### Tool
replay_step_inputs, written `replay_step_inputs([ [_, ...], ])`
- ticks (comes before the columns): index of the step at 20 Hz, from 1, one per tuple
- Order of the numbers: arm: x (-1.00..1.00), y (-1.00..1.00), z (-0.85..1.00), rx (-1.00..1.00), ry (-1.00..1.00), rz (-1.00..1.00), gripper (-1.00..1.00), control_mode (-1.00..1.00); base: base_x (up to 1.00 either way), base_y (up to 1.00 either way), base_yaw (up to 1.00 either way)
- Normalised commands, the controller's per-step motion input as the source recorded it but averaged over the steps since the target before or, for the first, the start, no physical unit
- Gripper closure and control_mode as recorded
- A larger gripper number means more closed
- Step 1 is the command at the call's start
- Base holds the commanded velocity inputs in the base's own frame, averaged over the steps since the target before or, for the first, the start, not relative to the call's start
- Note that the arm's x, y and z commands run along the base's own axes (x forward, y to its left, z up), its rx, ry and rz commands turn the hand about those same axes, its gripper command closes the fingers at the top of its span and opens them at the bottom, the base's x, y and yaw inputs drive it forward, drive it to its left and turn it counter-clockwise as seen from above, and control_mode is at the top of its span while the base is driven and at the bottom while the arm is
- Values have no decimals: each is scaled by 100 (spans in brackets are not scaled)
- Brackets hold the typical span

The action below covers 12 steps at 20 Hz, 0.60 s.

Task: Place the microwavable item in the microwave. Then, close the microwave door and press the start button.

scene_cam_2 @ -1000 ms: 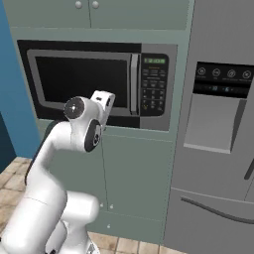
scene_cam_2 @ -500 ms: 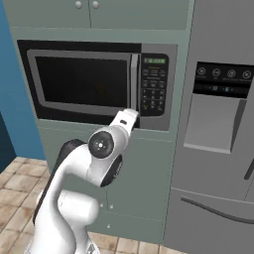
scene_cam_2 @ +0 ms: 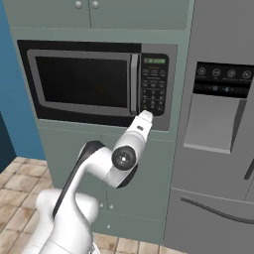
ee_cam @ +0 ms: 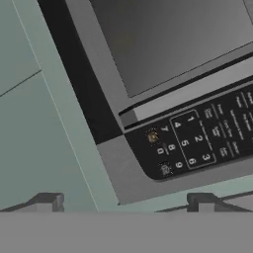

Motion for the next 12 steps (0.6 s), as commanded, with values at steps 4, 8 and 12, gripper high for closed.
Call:
replay_step_inputs([
  [4, 61, -13, 5, 4, 0, 7, -100, -100, 0, 0, 0],
  [8, 35, -26, 0, 3, 0, 7, -100, -100, 0, 0, 0],
  [12, 30, -30, 0, 3, 0, 8, -100, -100, 0, 0, 0],
])
